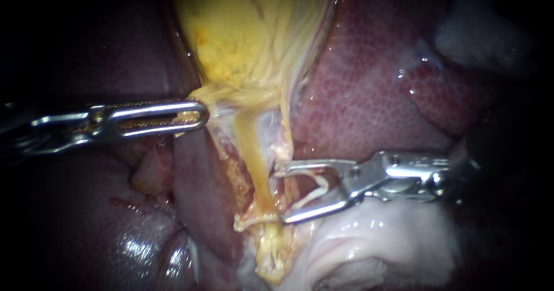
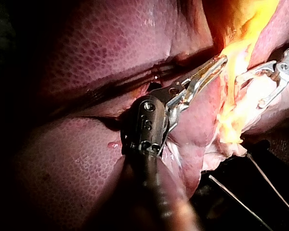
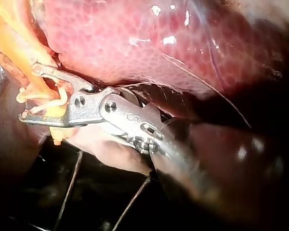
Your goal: Clipping second clip left tube
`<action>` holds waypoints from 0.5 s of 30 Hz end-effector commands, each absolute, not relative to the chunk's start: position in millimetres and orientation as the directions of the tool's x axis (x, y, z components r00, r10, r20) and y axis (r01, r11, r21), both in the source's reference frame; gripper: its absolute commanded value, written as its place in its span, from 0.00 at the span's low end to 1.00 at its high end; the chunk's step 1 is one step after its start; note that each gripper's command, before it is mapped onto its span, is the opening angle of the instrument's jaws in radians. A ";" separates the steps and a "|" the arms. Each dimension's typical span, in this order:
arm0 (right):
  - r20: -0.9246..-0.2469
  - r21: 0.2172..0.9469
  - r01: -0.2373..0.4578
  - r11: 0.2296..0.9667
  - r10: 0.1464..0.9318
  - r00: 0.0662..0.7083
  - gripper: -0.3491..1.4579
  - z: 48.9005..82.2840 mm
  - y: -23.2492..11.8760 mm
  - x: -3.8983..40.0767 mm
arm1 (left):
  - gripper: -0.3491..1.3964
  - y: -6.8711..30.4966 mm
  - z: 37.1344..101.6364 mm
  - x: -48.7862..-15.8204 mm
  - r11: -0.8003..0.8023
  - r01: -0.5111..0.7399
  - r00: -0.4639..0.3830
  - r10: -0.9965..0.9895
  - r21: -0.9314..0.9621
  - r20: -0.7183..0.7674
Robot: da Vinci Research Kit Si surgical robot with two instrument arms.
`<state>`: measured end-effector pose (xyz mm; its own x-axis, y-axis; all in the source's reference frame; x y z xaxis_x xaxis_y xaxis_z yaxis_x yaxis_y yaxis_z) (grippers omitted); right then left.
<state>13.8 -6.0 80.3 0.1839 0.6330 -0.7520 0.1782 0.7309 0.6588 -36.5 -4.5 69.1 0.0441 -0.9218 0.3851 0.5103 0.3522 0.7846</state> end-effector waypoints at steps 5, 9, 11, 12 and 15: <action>-0.744 0.668 0.172 0.724 0.640 0.194 0.52 82.5 -5.4 13.5 | 0.00 -4.7 68.8 -36.5 0.352 0.511 0.043 -0.922 0.784 0.385; -0.744 0.667 0.171 0.725 0.639 0.194 0.52 82.8 -5.2 14.0 | 0.00 -4.7 68.6 -36.6 0.352 0.512 0.043 -0.922 0.784 0.385; -0.740 0.671 0.167 0.722 0.643 0.194 0.52 82.8 -5.3 14.3 | 0.00 -4.7 68.6 -36.6 0.351 0.512 0.043 -0.922 0.784 0.385; -0.736 0.676 0.165 0.719 0.648 0.195 0.52 82.7 -5.3 14.6 | 0.00 -4.7 68.6 -36.6 0.351 0.512 0.043 -0.922 0.784 0.385; -0.725 0.688 0.182 0.702 0.659 0.202 0.52 82.5 -5.7 15.8 | 0.00 -4.7 68.6 -36.8 0.351 0.513 0.042 -0.922 0.784 0.385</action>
<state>16.2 -5.8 82.4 0.2027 0.6622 -0.7214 0.1887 0.6964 0.6924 -36.8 -4.7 68.6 0.0421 -0.9217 0.3856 0.5118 0.3514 0.7840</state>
